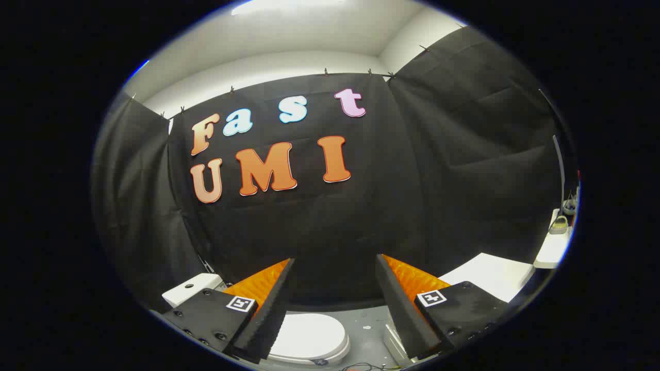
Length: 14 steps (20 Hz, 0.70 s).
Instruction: Open the toilet lid.
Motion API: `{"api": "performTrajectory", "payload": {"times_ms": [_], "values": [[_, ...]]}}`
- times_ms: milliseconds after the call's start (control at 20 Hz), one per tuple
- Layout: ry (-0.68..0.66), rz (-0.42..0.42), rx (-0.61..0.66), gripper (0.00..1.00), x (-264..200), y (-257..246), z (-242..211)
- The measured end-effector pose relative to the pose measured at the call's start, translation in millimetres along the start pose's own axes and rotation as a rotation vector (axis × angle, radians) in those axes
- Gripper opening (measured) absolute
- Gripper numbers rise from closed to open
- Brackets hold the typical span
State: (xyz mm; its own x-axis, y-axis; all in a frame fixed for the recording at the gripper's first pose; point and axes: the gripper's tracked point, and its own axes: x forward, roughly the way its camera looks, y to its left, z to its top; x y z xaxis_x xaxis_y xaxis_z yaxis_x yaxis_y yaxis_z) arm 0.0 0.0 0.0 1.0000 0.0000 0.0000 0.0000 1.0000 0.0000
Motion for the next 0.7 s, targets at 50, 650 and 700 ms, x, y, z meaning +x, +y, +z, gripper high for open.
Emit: {"api": "performTrajectory", "payload": {"times_ms": [50, 650, 700], "values": [[-0.007, 0.005, -0.011, 0.98, -2.2, 2.0, 2.3], [-0.080, -0.007, -0.035, 0.98, -10.5, 3.3, 33.4], [-0.077, -0.008, -0.032, 0.98, -10.9, 3.3, 32.0]]}}
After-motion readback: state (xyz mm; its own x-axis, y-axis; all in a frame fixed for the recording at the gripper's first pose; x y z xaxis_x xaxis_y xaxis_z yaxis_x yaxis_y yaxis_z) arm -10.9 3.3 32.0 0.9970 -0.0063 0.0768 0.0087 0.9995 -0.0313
